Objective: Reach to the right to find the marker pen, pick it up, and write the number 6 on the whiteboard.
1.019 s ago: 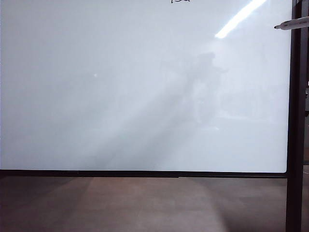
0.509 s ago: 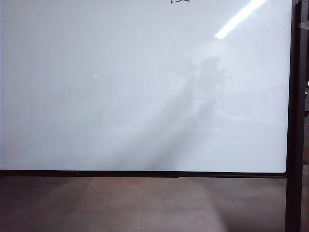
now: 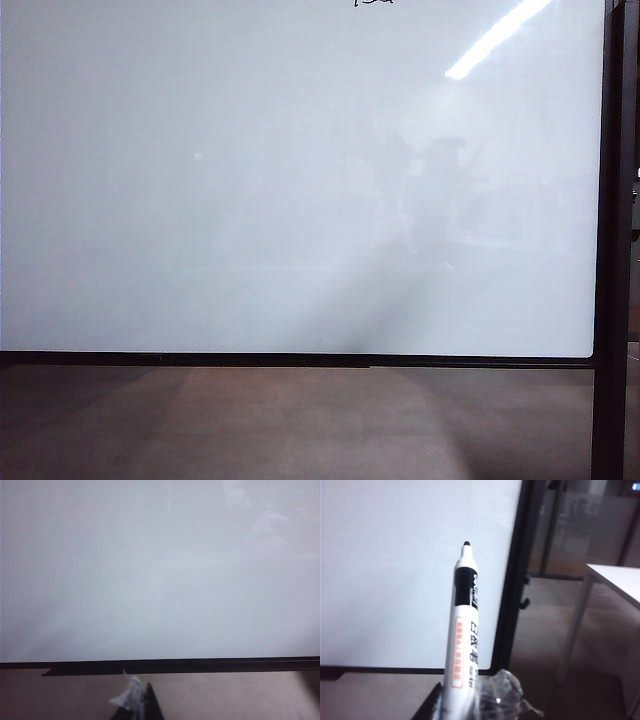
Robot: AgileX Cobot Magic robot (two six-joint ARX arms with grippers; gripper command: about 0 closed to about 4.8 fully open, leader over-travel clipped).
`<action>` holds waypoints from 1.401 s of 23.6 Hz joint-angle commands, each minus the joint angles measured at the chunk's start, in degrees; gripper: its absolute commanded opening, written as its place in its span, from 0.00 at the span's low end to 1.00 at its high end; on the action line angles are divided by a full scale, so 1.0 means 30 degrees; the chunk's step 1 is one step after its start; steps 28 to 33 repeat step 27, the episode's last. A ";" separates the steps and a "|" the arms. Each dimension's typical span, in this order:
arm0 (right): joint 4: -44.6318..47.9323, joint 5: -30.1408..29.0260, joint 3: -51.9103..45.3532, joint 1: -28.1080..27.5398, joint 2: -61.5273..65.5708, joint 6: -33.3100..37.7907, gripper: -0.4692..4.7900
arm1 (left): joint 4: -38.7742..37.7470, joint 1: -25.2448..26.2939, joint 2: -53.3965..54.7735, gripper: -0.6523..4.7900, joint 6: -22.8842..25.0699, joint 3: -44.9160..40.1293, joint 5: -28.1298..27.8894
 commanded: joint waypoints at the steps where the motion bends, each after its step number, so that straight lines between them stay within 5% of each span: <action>1: 0.0328 -0.0036 -0.0670 -0.0750 -0.1129 0.1333 0.13 | 0.0124 0.0029 0.0015 0.12 0.0058 0.0015 -0.0007; 33: -0.1056 -0.0029 -0.1865 -0.1355 -0.2565 0.1326 0.13 | 0.0124 0.0029 0.0015 0.12 0.0058 0.0015 -0.0007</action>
